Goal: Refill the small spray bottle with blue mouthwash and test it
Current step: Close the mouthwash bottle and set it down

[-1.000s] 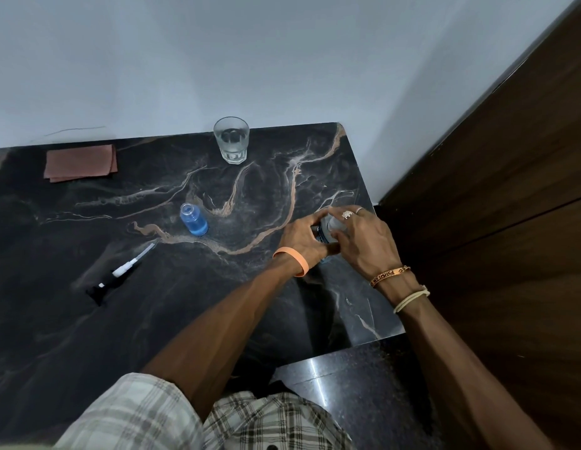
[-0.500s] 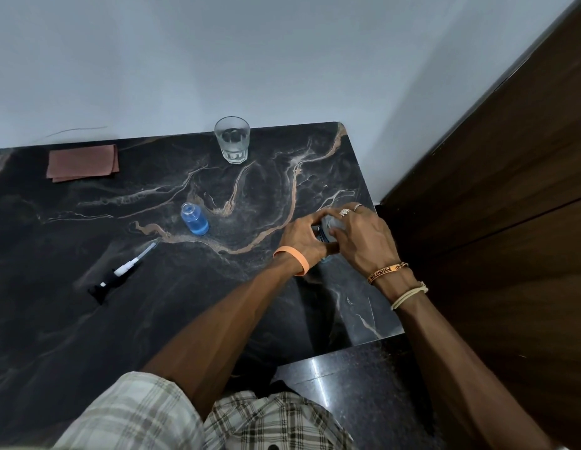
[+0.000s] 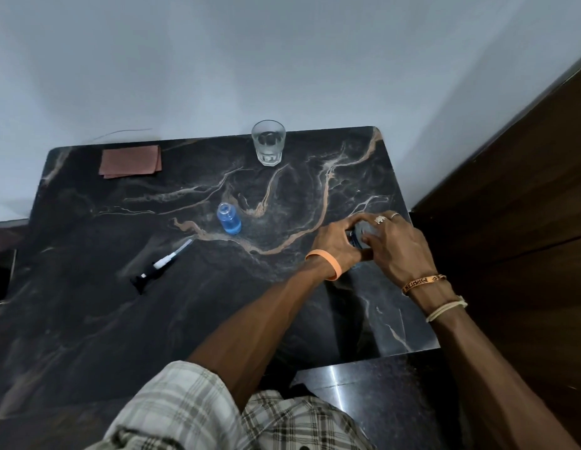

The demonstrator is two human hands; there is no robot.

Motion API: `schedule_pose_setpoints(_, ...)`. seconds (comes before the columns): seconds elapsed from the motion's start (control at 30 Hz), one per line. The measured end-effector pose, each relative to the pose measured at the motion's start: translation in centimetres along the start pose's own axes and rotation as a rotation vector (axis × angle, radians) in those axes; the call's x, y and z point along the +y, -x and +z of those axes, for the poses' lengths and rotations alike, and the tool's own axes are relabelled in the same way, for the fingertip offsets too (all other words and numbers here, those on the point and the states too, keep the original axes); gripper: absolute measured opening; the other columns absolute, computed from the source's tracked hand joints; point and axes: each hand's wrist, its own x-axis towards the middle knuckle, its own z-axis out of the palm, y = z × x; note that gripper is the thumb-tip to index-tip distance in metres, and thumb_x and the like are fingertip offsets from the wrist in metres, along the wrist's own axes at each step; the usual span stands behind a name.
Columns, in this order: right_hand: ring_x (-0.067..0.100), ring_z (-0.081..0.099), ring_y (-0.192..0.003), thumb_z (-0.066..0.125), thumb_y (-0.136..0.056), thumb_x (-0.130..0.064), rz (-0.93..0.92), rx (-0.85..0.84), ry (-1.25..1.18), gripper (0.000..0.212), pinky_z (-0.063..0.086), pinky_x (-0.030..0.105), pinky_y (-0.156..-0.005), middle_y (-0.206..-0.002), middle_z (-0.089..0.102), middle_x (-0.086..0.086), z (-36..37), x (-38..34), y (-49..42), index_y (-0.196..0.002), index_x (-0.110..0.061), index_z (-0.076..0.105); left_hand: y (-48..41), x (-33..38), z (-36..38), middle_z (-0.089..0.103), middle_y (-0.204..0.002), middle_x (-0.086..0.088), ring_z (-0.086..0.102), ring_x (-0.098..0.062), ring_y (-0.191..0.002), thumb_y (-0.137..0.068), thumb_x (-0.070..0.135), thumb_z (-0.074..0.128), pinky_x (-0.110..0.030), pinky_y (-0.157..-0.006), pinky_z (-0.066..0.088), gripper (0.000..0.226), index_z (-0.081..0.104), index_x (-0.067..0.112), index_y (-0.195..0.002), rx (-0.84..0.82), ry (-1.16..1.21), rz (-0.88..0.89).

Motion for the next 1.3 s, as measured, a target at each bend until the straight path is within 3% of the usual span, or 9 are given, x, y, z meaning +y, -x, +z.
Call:
schedule_pose_setpoints(0.17, 0.026, 0.063, -0.088, 0.057, -0.095, -0.023, 0.036, -0.028, -0.024, 0.022, 0.057, 0.04, -0.071, -0.107, 0.059, 0.006, -0.1, 0.1, -0.4, -0.116, -0.021, 0.061, -0.2, -0.3, 0.1, 0.067, -0.094, 0.024, 0.063, 0.004, -0.092, -0.053, 0.044, 0.088, -0.022, -0.082, 0.056, 0.072, 0.049, 0.062, -0.11, 0.001, 0.003, 0.003)
schedule_pose_setpoints(0.4, 0.027, 0.063, -0.088, 0.056, -0.096, -0.025, 0.051, -0.03, -0.031, 0.028, 0.053, 0.038, -0.068, -0.116, 0.058, 0.007, 0.5, 0.1, -0.3, -0.124, -0.023, 0.058, -0.2, 0.0, 0.2, 0.07, -0.098, 0.017, 0.066, -0.004, -0.094, -0.047, 0.053, 0.079, -0.031, -0.087, 0.057, 0.071, 0.049, 0.062, -0.111, -0.013, 0.039, -0.02)
schedule_pose_setpoints(0.6, 0.029, 0.063, -0.091, 0.049, -0.098, -0.032, 0.09, -0.052, -0.039, 0.027, 0.056, 0.041, -0.074, -0.117, 0.057, 0.007, 0.3, 0.0, -0.7, -0.123, -0.023, 0.057, -0.2, 0.1, 0.1, 0.071, -0.105, 0.01, 0.066, -0.009, -0.098, -0.053, 0.046, 0.083, -0.034, -0.09, 0.056, 0.078, 0.052, 0.049, -0.123, -0.008, 0.016, -0.006)
schedule_pose_setpoints(0.8, 0.024, 0.063, -0.088, 0.047, -0.1, -0.035, 0.003, -0.04, 0.059, 0.026, 0.052, 0.033, -0.067, -0.119, 0.054, 0.006, 0.8, 0.1, -0.1, -0.119, -0.021, 0.058, 0.2, 0.5, -0.3, 0.064, -0.084, 0.023, 0.065, -0.001, -0.086, -0.053, 0.041, 0.084, -0.027, -0.085, 0.057, 0.074, 0.043, 0.061, -0.112, -0.009, -0.003, -0.006)
schedule_pose_setpoints(0.97, 0.026, 0.063, -0.093, 0.042, -0.101, -0.037, 0.055, -0.058, -0.023, 0.03, 0.053, 0.038, -0.075, -0.12, 0.055, 0.006, 0.7, 0.1, -0.5, -0.123, -0.024, 0.058, 0.0, 0.6, -0.1, 0.072, -0.107, 0.003, 0.067, -0.017, -0.101, -0.057, 0.032, 0.083, -0.038, -0.091, 0.055, 0.068, 0.056, 0.045, -0.119, -0.029, 0.075, -0.036)
schedule_pose_setpoints(1.3, 0.023, 0.055, -0.081, 0.049, -0.098, -0.032, 0.077, -0.065, 0.071, 0.024, 0.041, 0.03, -0.067, -0.105, 0.053, 0.009, 0.8, -0.3, -0.6, -0.113, -0.017, 0.062, 0.4, 1.0, -0.4, 0.069, -0.116, 0.003, 0.064, -0.017, -0.106, -0.064, 0.021, 0.087, -0.037, -0.098, 0.052, 0.074, 0.054, 0.034, -0.13, -0.032, 0.072, -0.035)
